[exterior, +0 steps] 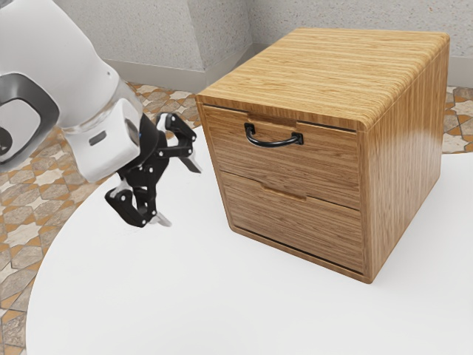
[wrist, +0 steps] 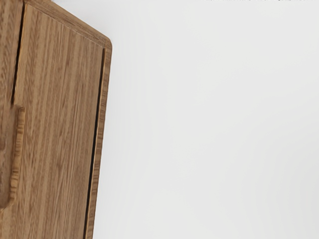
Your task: Pull the drawer handle with one arm to open the drawer
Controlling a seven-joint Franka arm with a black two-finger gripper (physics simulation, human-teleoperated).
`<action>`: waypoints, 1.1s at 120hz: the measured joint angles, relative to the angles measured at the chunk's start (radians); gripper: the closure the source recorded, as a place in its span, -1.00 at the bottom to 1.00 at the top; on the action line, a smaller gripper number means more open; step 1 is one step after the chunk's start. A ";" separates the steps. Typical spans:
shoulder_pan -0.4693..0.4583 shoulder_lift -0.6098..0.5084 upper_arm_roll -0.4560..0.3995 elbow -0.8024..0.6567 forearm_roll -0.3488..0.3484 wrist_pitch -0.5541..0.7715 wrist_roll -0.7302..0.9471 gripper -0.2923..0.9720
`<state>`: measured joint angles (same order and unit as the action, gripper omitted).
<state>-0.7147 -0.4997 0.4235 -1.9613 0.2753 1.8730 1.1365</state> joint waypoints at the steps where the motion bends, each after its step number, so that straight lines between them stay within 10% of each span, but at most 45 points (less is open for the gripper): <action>1: 0.001 0.001 0.000 0.000 0.000 0.006 0.001 -0.54; 132: -0.025 0.195 0.090 0.060 -0.050 0.330 0.023 -0.54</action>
<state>-0.7398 -0.3049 0.5138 -1.9015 0.2248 2.2028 1.1595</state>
